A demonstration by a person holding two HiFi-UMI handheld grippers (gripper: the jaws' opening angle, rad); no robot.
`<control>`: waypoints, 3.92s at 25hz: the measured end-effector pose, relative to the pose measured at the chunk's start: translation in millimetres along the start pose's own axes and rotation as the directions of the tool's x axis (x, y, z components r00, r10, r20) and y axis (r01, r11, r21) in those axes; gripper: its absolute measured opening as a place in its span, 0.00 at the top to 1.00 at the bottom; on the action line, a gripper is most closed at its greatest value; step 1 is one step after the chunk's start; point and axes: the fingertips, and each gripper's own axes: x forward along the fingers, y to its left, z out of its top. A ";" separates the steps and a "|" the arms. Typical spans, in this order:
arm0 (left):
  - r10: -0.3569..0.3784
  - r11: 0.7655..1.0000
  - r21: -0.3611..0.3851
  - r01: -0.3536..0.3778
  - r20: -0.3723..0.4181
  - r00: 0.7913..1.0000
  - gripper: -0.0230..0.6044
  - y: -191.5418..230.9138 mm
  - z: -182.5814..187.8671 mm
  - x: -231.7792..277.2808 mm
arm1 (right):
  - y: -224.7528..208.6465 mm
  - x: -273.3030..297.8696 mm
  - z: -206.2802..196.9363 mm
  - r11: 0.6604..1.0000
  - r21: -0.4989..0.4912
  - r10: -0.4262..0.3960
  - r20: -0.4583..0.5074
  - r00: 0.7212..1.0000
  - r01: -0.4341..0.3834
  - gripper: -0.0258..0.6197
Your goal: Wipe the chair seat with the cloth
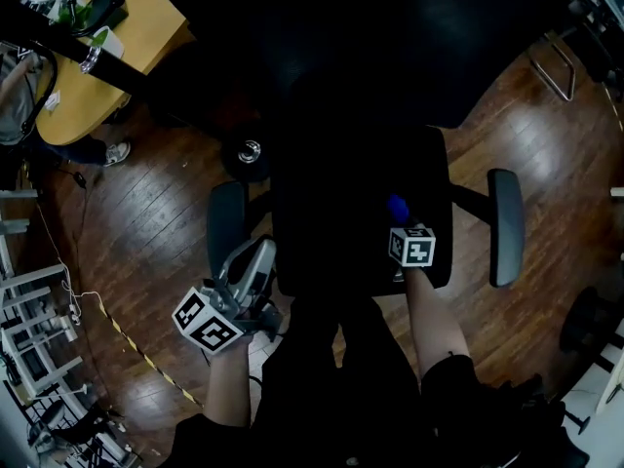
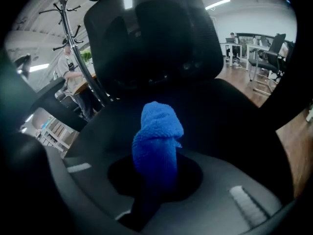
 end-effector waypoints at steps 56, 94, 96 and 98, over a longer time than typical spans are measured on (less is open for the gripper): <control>-0.042 0.999 0.016 0.041 0.008 0.999 0.98 -10.5 -6.0 8.3 | 18.3 -46.8 -75.1 0.997 -0.069 0.010 -0.065 0.998 -0.015 0.91; -0.026 0.989 -0.141 0.044 0.124 0.992 0.98 12.4 7.4 17.3 | 208.4 150.1 116.5 0.916 -0.227 0.308 -0.135 0.942 -0.332 0.90; -0.017 0.988 -0.152 0.035 0.120 0.993 0.98 16.5 8.2 15.2 | 211.1 150.4 119.5 0.910 -0.247 0.318 -0.098 0.943 -0.333 0.90; -0.010 0.988 -0.153 0.026 0.109 0.994 0.98 18.8 8.3 13.7 | 207.1 148.7 122.9 0.913 -0.255 0.310 -0.080 0.948 -0.320 0.90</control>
